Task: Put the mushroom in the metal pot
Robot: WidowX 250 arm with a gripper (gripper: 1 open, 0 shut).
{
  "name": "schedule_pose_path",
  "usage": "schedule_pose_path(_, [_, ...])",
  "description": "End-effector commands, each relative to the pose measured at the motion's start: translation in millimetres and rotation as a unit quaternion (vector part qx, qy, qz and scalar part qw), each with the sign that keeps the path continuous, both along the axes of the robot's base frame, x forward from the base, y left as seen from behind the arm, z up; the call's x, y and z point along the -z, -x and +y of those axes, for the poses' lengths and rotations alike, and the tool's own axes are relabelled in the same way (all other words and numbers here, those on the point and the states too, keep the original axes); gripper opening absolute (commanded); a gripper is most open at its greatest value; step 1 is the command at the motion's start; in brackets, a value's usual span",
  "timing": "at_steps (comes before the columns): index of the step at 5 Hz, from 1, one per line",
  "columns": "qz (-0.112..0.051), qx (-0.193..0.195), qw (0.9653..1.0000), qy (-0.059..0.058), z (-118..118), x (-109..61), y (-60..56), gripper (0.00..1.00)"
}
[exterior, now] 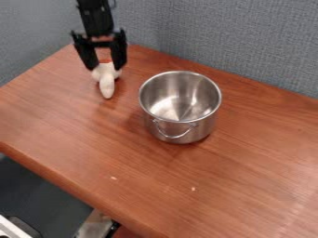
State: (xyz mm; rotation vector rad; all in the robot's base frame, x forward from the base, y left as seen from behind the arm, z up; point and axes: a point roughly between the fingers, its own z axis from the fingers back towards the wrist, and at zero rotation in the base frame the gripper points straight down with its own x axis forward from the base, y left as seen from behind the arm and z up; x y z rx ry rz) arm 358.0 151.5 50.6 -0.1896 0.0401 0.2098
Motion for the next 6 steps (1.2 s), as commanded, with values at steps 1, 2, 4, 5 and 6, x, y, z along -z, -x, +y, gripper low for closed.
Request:
schedule_pose_path(1, [-0.058,-0.013,0.9973,-0.041,-12,-36.4,-7.6,1.0])
schedule_pose_path(2, [-0.049,-0.071,0.9946,-0.058,-18,-37.8,-14.4,1.0])
schedule_pose_path(4, [-0.027,-0.153,0.9856,-0.067,-22,-30.4,-15.9,1.0])
schedule_pose_path(5, [-0.017,-0.182,0.9813,-0.061,-20,-20.7,-11.8,1.0])
schedule_pose_path(6, [-0.01,-0.14,0.9871,-0.077,-20,-17.7,-10.4,1.0])
